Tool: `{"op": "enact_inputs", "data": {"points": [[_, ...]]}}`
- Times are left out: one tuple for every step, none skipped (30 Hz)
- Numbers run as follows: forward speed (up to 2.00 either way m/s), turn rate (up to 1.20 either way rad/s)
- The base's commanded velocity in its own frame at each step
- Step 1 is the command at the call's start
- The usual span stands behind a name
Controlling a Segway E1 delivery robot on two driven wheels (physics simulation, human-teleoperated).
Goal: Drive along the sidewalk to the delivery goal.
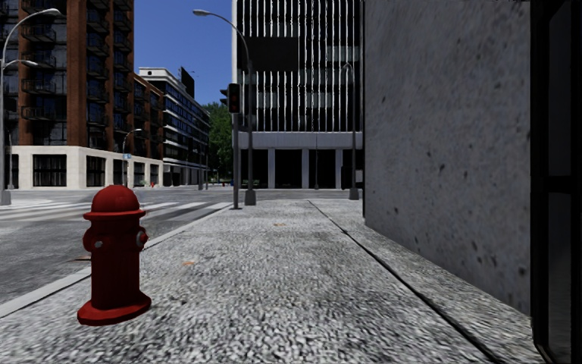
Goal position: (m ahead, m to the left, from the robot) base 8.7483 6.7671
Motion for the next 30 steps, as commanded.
{"op": "enact_inputs", "data": {"points": [[2.0,0.0],[2.0,0.0],[2.0,0.0],[2.0,0.0],[2.0,0.0],[2.0,0.0],[2.0,0.0],[2.0,0.0],[2.0,0.0],[2.0,0.0],[2.0,0.0],[2.0,0.0],[2.0,0.0],[1.88,0.0],[1.43,0.0],[1.23,0.07],[1.23,0.07],[1.21,0.11],[1.37,0.15],[1.37,0.15],[1.56,0.18],[1.64,0.19],[1.66,0.19],[1.66,0.19],[1.66,0.19],[1.66,0.19],[1.64,0.22],[1.64,0.22],[1.58,0.35],[1.55,0.48]]}}
